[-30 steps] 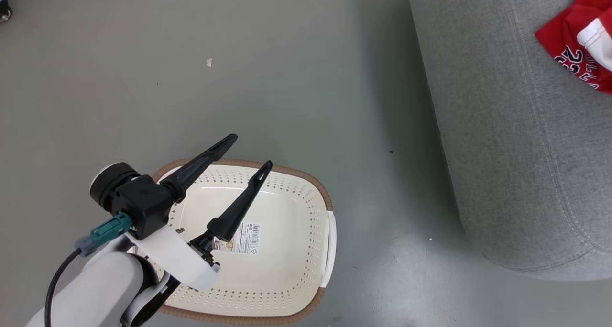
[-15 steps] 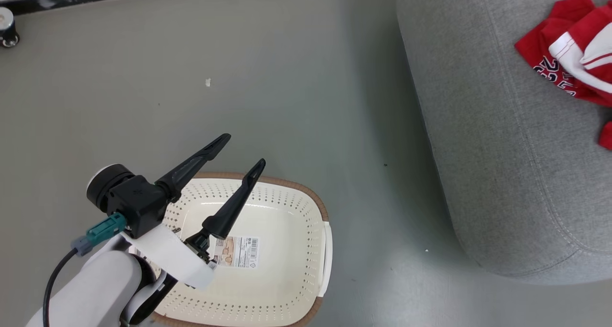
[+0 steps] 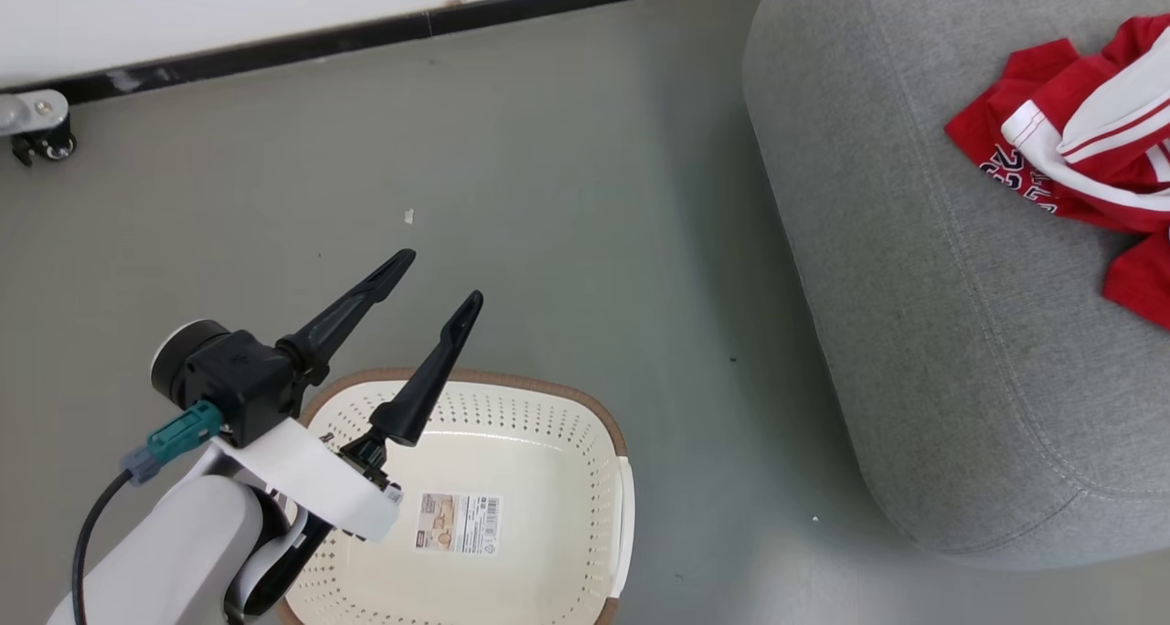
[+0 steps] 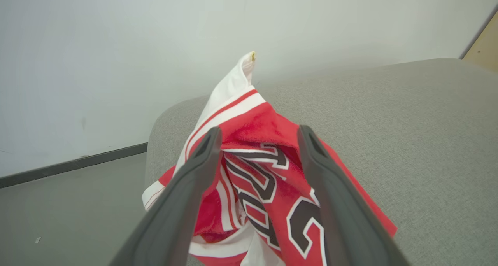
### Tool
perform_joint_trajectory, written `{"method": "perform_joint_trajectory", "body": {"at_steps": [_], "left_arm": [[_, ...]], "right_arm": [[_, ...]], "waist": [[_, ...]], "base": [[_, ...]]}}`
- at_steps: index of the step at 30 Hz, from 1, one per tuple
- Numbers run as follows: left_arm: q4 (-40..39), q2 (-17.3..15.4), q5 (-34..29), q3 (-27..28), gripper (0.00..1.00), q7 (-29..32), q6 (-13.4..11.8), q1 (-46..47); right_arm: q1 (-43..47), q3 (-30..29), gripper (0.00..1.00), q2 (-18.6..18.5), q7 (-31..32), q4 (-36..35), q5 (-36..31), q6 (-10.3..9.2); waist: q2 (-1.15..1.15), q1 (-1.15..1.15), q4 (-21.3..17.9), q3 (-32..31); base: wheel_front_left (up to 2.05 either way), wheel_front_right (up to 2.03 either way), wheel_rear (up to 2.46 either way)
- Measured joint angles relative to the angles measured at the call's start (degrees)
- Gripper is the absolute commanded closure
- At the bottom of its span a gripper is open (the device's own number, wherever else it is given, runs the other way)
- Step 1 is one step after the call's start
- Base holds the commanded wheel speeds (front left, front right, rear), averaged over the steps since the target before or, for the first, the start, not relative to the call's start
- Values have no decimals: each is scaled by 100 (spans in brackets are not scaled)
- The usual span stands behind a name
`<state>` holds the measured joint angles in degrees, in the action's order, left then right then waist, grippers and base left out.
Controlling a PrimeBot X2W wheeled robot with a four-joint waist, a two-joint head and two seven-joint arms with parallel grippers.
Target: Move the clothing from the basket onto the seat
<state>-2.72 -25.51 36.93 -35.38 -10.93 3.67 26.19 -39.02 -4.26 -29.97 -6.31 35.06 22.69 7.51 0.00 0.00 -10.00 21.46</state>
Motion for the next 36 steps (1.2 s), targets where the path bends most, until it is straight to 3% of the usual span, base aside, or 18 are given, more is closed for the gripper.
{"method": "perform_joint_trajectory", "body": {"at_steps": [15,36], "left_arm": [[354,44,279,419,0,-148,-311,-352],[716,185,446,1113,0,-304,-792,-844]], "right_arm": [[482,606,0,-12,-479,-867,146,-1],[988,1255,0,450,-698,-2048,113,-1]], "waist": [[0,0,78,-616],[0,0,632,-1211]], "base": [[0,0,0],[0,0,0]]}}
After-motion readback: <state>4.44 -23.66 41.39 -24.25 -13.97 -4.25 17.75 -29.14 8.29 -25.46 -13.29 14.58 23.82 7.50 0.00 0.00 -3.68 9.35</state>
